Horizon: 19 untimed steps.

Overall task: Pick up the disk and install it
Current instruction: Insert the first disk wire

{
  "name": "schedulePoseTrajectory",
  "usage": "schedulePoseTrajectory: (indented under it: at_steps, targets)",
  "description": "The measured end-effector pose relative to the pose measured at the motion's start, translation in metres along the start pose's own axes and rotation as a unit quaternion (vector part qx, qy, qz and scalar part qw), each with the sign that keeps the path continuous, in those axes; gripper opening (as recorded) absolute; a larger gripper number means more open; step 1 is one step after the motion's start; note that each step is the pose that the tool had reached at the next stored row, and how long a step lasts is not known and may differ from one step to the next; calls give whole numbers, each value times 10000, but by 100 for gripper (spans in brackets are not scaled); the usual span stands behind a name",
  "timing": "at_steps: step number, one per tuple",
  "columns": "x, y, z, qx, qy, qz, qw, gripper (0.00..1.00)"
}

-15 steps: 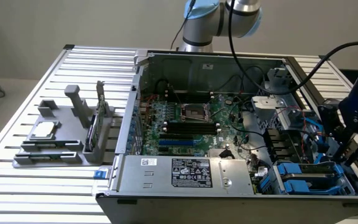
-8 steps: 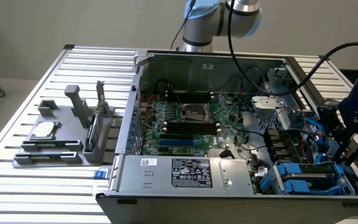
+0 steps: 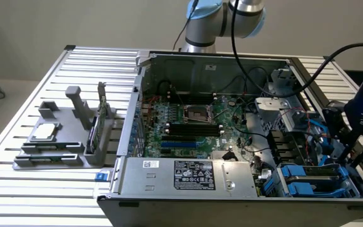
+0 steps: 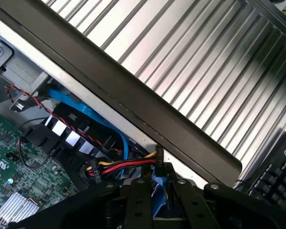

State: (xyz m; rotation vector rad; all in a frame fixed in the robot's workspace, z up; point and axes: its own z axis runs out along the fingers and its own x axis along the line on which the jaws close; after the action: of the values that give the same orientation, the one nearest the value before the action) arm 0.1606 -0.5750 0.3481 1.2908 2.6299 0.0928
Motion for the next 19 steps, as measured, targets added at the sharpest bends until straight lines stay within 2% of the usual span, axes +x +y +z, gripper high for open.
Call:
schedulePoseTrajectory:
  at_steps: [6,8,9,14,16,19]
  targets:
    - [-2,3,4,-14,15,-95,10000,25]
    - [-3,4,5,-18,20,-125,9999,22]
    - [-2,3,5,-21,22,-138,9999,16]
    - [6,-3,1,-18,33,-162,9999,16]
    - [23,-18,-18,29,70,-164,9998,16]
    - [48,-50,-35,114,161,-164,9997,16]
